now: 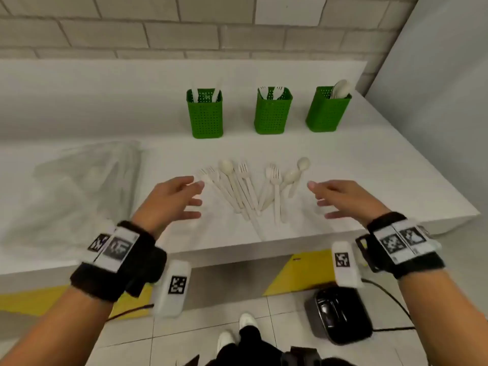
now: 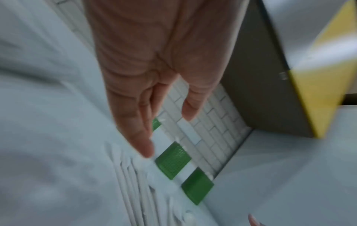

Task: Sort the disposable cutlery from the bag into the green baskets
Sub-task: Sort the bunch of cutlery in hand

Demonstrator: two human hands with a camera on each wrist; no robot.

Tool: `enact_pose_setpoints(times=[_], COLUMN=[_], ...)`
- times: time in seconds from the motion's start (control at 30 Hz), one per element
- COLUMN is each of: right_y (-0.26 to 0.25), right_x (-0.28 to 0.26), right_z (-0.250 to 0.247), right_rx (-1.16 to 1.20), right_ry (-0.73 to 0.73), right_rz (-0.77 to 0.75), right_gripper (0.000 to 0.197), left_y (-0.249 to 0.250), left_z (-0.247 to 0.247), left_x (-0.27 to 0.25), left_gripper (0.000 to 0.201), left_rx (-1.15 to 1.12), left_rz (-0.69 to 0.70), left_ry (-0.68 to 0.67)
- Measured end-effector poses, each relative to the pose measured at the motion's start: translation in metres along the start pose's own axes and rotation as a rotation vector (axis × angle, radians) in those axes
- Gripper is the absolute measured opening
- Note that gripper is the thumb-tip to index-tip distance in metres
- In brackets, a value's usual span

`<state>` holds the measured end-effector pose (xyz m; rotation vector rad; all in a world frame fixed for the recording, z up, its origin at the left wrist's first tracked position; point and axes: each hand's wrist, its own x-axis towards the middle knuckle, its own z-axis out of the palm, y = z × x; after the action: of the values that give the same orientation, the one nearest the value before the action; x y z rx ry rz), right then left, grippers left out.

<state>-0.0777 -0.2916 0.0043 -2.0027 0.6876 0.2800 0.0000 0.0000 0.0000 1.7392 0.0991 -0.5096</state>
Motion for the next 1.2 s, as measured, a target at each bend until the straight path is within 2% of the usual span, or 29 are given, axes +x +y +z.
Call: enact_pose_setpoints(times=[0.1,0.17,0.23,0.3,0.33,0.43,0.47,0.53,0.63,0.83,0.93,1.03,1.13,1.2], right_y=[-0.028,-0.042,-0.05,-0.063,-0.07,-0.081,-0.083,-0.088,-0.094,-0.097,-0.097,-0.096,-0.098,-0.099], right_x=[0.04,0.054,0.064,0.07,0.072,0.074,0.074,0.075,0.08,0.085,0.088,0.09,0.091,0.092], right_z=[0.008,0.019,0.036,0.056,0.068,0.103,0.113,0.128,0.144,0.15,0.145,0.143,0.149,0.153], right_rx=[-0.218,-0.33,-0.403,-0.503,-0.552,-0.695,-0.732,-0.756,-0.695,-0.672,-0.642,-0.594,-0.656,-0.667], right_ry=[0.014,-0.007,-0.029,-0.056,-0.07,-0.076,-0.062,-0.039,-0.079,-0.117,-0.131,-0.145,-0.075,-0.046], right_rz=[0.124,0.15,0.14,0.096,0.071,-0.018,-0.04,-0.079,-0.102,-0.14,-0.158,-0.173,-0.176,-0.188], right_gripper=[0.093,0.104,0.109,0.108,0.108,0.111,0.11,0.096,0.077,0.059,0.05,0.038,0.03,0.03], left_y=[0.005,0.001,-0.004,-0.005,-0.002,0.002,0.003,0.004,0.005,0.004,0.007,0.012,0.012,0.009], left_z=[0.008,0.014,0.016,0.018,0.021,0.034,0.038,0.044,0.045,0.044,0.047,0.052,0.048,0.04], left_x=[0.042,0.056,0.064,0.072,0.073,0.077,0.078,0.079,0.08,0.087,0.088,0.09,0.089,0.091], left_gripper=[0.065,0.065,0.052,0.024,0.017,0.018,0.018,0.014,0.012,0.017,0.017,0.015,0.023,0.027], left_rx=[0.029,0.087,0.119,0.102,0.086,0.012,-0.012,-0.052,-0.068,-0.126,-0.043,0.134,0.312,0.363], left_rz=[-0.198,-0.288,-0.315,-0.312,-0.31,-0.296,-0.298,-0.298,-0.301,-0.326,-0.321,-0.284,-0.221,-0.233], left_ry=[-0.006,-0.009,-0.01,-0.004,-0.003,-0.023,-0.034,-0.049,-0.065,-0.083,-0.093,-0.084,-0.064,-0.079])
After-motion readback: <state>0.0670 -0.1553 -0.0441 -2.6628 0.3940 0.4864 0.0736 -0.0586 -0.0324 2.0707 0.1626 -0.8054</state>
